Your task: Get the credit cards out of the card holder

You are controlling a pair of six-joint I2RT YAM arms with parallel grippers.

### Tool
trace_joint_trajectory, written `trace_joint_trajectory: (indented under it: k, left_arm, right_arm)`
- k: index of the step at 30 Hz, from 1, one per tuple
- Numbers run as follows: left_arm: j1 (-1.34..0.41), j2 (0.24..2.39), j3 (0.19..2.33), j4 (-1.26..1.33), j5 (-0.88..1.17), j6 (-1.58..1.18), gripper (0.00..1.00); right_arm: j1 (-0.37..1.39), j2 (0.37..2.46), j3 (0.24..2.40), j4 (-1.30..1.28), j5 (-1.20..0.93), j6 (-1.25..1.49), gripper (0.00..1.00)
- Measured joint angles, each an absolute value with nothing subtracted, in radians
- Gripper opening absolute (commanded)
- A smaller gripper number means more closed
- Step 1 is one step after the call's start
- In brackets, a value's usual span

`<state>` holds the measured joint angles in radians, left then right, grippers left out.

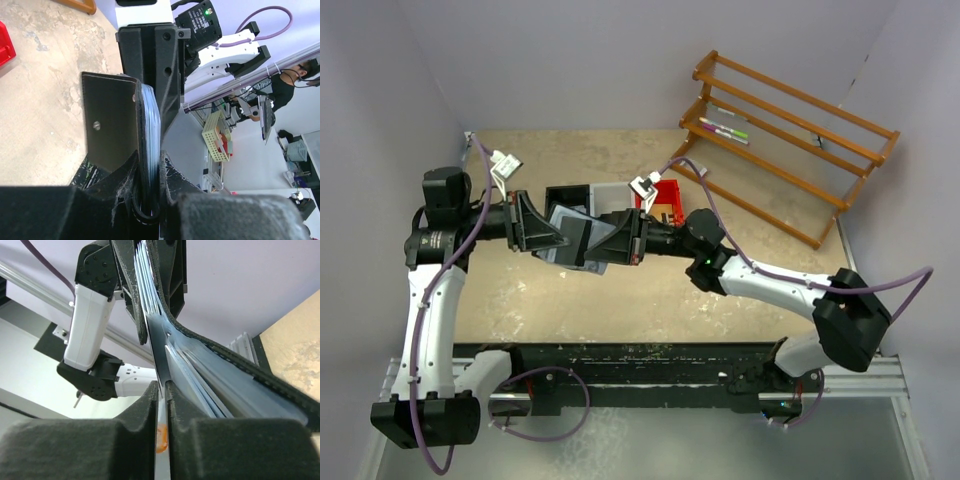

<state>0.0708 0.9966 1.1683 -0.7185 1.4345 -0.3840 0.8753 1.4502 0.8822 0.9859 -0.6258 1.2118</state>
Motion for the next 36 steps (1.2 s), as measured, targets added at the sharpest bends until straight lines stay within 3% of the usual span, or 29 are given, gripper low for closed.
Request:
trace_joint_trajectory:
  k: [2, 5, 8, 15, 36]
  left_arm:
    - [0.072, 0.997, 1.168, -0.717, 1.430, -0.384, 0.13]
    - [0.072, 0.997, 1.168, -0.709, 1.409, -0.385, 0.11]
    - [0.072, 0.997, 1.168, -0.704, 1.406, -0.386, 0.11]
    - [0.073, 0.996, 1.168, -0.699, 1.407, -0.401, 0.10]
    - [0.072, 0.999, 1.168, -0.671, 1.382, -0.444, 0.11]
  right_arm:
    - [0.874, 1.450, 0.888, 0.971, -0.625, 1.205, 0.39]
    - [0.870, 1.451, 0.909, 0.962, -0.628, 1.202, 0.42]
    - [0.868, 1.453, 0.931, 0.963, -0.628, 1.205, 0.36]
    - [0.856, 1.499, 0.955, 0.985, -0.639, 1.226, 0.01]
    - [0.847, 1.465, 0.783, 1.171, -0.564, 1.293, 0.00]
